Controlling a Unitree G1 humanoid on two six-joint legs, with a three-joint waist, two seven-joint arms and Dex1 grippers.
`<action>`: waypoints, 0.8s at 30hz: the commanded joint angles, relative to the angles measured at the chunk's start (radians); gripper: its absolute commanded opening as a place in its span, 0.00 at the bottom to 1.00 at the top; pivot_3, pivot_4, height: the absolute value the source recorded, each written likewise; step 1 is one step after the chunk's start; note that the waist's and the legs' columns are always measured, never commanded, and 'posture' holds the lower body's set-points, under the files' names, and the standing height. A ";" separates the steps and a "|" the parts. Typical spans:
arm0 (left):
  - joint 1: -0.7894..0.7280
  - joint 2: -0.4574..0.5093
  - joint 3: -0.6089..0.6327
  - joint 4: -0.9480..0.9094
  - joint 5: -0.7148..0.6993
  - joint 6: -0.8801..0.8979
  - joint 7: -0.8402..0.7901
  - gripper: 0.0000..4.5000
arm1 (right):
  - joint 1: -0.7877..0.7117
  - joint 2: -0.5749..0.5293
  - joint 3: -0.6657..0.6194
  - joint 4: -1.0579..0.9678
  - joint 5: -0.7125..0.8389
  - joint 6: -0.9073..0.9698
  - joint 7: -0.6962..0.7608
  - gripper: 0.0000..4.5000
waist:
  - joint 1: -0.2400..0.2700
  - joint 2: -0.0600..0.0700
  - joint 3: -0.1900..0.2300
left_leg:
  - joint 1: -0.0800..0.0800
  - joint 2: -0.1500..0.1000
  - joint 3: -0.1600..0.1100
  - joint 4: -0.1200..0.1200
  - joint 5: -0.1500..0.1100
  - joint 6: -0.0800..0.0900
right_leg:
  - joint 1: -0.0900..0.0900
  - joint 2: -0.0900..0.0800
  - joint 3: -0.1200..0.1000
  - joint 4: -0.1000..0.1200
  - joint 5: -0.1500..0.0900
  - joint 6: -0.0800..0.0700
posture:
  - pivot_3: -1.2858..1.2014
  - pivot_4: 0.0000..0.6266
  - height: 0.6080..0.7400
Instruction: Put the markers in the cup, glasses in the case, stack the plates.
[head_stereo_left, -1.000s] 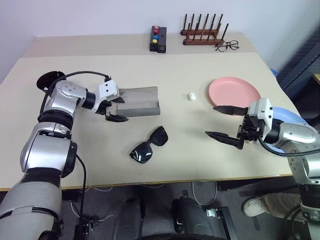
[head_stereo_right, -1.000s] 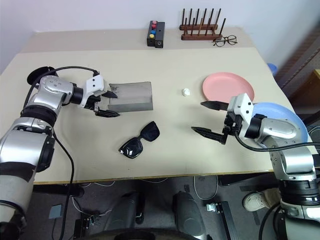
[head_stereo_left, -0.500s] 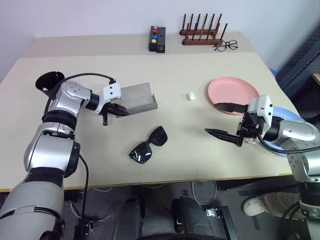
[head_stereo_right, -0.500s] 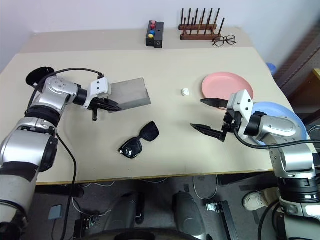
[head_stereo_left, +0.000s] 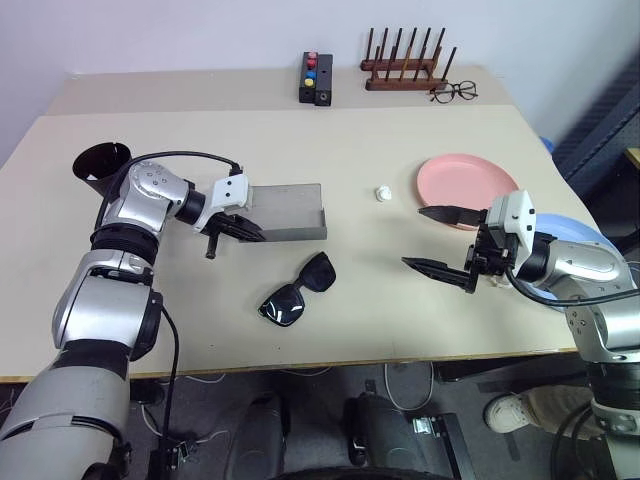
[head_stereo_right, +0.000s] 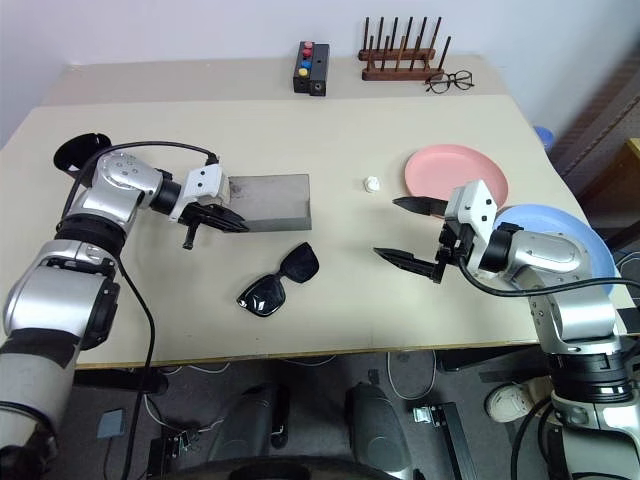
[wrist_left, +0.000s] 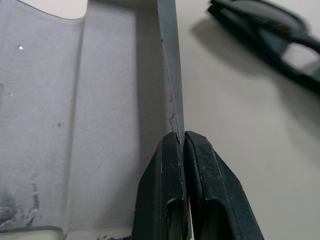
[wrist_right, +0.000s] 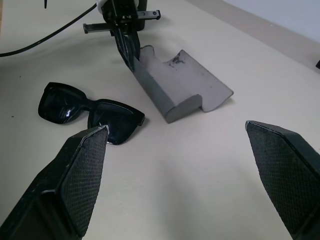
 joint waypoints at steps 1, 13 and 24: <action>0.012 0.014 0.017 -0.065 -0.033 0.014 -0.034 0.03 | -0.016 0.005 -0.011 -0.007 0.004 -0.022 0.000 1.00 | 0.000 0.000 0.000 | 0.000 0.000 0.000 0.000 0.000 0.000 | 0.000 0.000 0.000 0.000 0.000 0.000 | 0.52 0.24 1.00; 0.060 0.020 0.016 -0.132 -0.040 0.043 -0.033 0.03 | -0.024 0.012 -0.001 0.027 -0.008 -0.052 0.013 1.00 | 0.001 0.000 0.000 | 0.000 0.000 0.000 0.001 0.000 0.000 | 0.000 0.000 0.000 0.000 0.000 0.000 | 0.52 0.24 1.00; 0.069 0.052 0.043 -0.169 -0.073 0.062 -0.017 0.87 | -0.024 0.020 0.003 0.043 -0.019 -0.071 0.022 1.00 | 0.000 0.000 0.000 | 0.000 0.000 0.000 0.000 0.000 0.000 | 0.000 0.000 0.000 0.001 0.000 0.000 | 0.52 0.24 1.00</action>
